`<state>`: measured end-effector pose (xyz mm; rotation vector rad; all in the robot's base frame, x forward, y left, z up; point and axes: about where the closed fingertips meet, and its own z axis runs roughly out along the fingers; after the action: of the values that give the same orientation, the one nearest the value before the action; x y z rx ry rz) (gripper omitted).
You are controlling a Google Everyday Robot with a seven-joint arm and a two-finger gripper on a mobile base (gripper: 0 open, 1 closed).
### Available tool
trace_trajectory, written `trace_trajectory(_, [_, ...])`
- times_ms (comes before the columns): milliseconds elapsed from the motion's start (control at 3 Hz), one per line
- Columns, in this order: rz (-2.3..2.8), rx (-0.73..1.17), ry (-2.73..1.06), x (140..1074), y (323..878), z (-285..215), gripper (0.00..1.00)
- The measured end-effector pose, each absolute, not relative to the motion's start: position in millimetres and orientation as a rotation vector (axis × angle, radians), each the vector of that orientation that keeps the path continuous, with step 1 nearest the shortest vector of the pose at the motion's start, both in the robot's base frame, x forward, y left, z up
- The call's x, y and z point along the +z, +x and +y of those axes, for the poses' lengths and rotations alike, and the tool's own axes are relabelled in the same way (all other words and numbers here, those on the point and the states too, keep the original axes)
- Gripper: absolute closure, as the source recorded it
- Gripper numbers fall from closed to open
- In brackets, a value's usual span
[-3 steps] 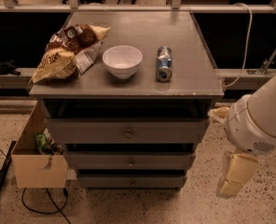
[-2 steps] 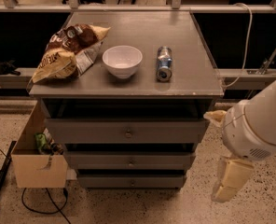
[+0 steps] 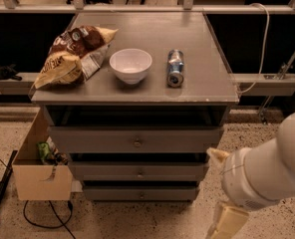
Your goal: Open middle drawer
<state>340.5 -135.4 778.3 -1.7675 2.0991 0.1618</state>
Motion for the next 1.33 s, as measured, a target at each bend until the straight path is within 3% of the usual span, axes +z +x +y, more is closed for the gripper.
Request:
trace_trajectory(1000, [2.234, 0.319, -1.863, 628, 360, -144, 0.0])
trace_trajectory(1333, [2.234, 0.319, -1.863, 628, 360, -144, 0.0])
